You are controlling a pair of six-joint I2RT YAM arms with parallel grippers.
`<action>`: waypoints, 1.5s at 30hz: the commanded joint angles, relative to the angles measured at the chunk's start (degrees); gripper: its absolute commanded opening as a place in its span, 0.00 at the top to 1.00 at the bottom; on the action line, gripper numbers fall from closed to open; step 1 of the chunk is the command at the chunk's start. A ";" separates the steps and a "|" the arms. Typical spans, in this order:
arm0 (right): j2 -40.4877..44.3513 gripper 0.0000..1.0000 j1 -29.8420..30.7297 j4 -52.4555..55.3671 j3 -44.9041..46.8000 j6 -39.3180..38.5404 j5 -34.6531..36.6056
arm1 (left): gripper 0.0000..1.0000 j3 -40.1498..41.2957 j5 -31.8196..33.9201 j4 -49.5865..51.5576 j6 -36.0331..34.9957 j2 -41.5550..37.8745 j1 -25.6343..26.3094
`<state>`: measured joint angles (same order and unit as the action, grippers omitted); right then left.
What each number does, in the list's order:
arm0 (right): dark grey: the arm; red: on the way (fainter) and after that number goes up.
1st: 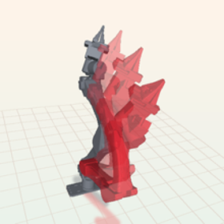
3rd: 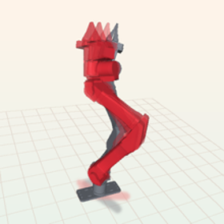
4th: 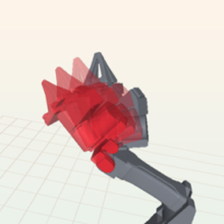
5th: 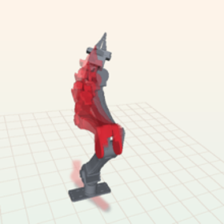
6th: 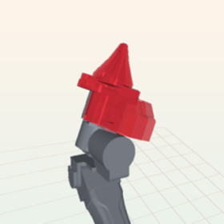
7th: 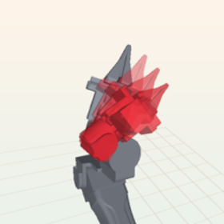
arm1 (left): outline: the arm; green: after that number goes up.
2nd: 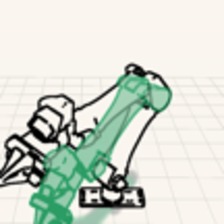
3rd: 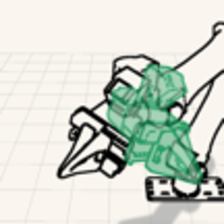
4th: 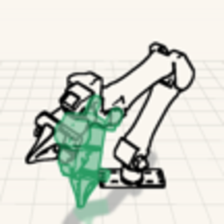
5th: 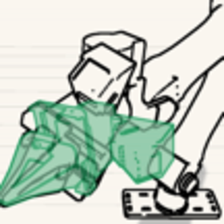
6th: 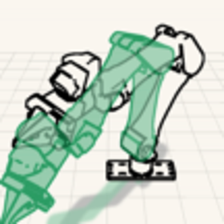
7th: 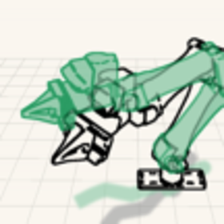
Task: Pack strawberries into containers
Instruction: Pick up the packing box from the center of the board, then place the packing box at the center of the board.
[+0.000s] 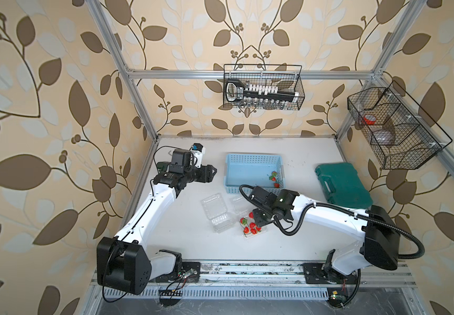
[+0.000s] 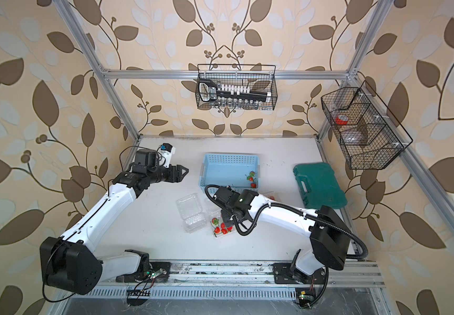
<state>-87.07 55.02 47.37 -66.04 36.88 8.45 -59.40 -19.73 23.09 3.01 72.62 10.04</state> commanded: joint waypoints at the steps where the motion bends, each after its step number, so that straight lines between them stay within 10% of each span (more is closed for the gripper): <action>1: 1.55 0.98 -1.67 4.65 -2.94 -3.63 2.88 | 0.26 -2.41 -5.54 1.94 -0.02 2.44 0.42; 11: -1.13 0.99 -6.44 2.90 -8.77 -9.55 3.05 | 0.27 -4.07 -22.24 1.53 2.70 8.27 0.52; 45: -4.61 0.99 -9.29 -0.49 -9.72 -10.88 -2.73 | 0.27 0.31 -26.23 -6.74 8.83 6.32 4.37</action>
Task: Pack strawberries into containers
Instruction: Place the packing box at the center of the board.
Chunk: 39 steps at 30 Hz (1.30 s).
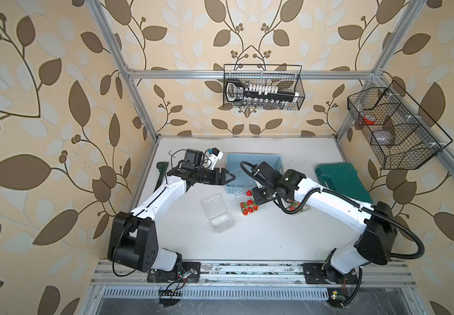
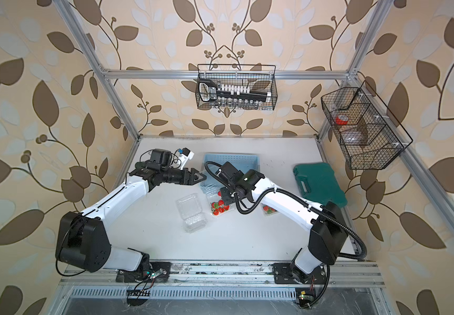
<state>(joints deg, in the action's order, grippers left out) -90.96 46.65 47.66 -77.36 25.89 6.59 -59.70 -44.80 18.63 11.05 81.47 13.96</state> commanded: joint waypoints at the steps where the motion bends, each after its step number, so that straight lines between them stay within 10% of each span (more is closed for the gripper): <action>1: -0.52 0.99 -1.54 -0.92 2.28 0.13 -1.33 | 0.27 0.57 -0.61 -2.20 0.80 -2.75 0.46; 39: -1.22 0.91 -2.88 -18.01 23.44 1.65 -5.16 | 0.29 11.95 12.95 -14.02 8.56 -1.26 11.53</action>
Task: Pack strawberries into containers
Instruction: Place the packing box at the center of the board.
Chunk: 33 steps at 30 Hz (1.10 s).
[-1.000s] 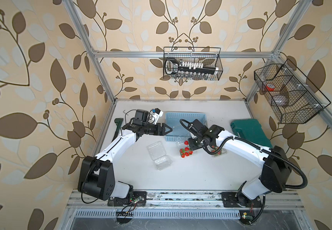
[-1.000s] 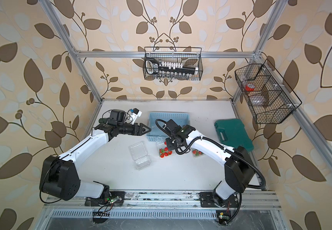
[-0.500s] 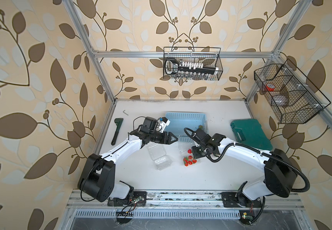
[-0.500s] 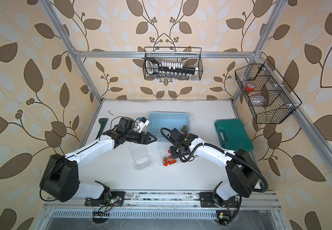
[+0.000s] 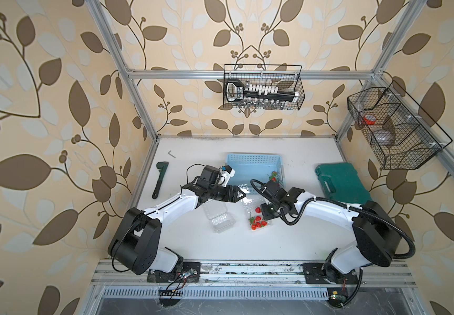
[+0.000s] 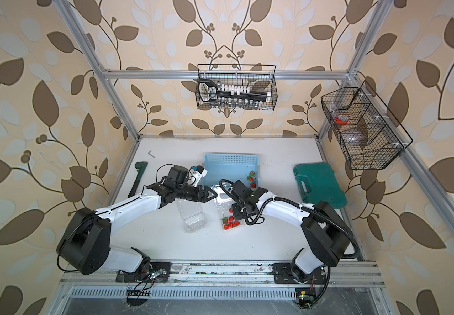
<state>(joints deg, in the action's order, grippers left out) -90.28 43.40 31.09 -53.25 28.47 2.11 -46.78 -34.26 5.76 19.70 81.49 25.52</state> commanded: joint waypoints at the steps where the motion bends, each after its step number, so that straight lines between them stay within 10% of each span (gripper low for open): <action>1: -2.77 0.90 0.45 -1.85 -0.91 -1.05 -0.69 | 0.29 -1.09 2.73 -0.85 -0.12 -1.33 -0.03; 16: -5.49 0.73 0.46 -2.64 -3.96 -0.17 0.00 | 0.30 0.31 1.08 -3.13 0.16 -0.32 -0.03; 33: 13.31 0.68 -0.85 3.58 2.01 5.14 -0.54 | 0.30 0.70 1.68 -6.64 1.17 4.07 0.49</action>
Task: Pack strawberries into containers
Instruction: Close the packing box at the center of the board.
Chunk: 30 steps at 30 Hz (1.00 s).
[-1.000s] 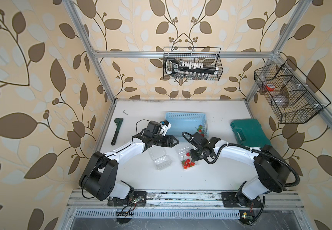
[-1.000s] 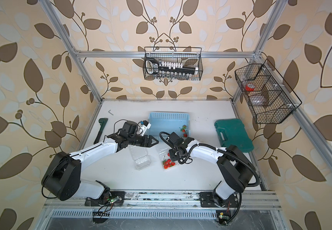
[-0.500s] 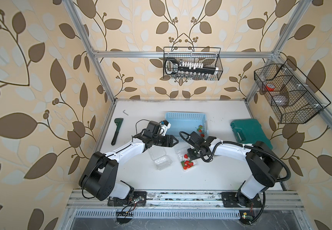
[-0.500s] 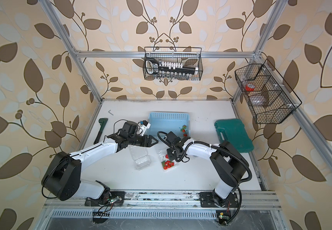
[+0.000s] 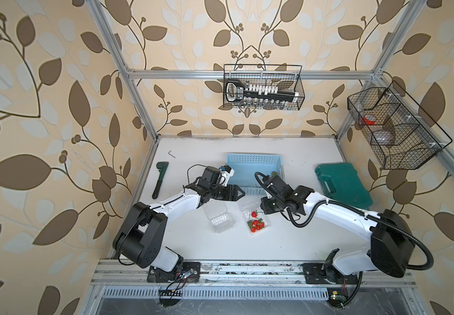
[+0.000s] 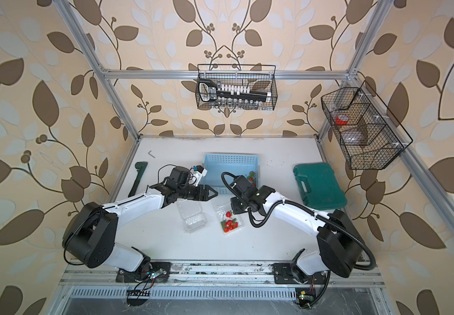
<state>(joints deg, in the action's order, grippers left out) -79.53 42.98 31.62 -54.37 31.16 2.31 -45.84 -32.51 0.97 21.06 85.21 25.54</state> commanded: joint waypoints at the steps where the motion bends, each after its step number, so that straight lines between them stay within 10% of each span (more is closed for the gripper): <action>1: 3.82 0.68 -0.53 3.18 4.49 3.08 -1.38 | 0.30 -0.35 -0.09 -2.08 -0.17 0.80 0.71; 14: 11.23 0.66 -1.41 -2.33 18.43 11.24 -12.37 | 0.30 -1.97 -0.35 -5.00 -0.03 3.42 3.98; 30: 0.93 0.74 -1.47 -7.27 17.08 9.18 -12.19 | 0.31 -4.34 1.05 -1.00 -2.20 1.61 7.88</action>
<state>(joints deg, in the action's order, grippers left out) -77.49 41.71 25.78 -35.99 40.86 -9.52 -48.77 -32.32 -0.78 20.49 88.99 32.51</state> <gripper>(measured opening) 0.259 0.695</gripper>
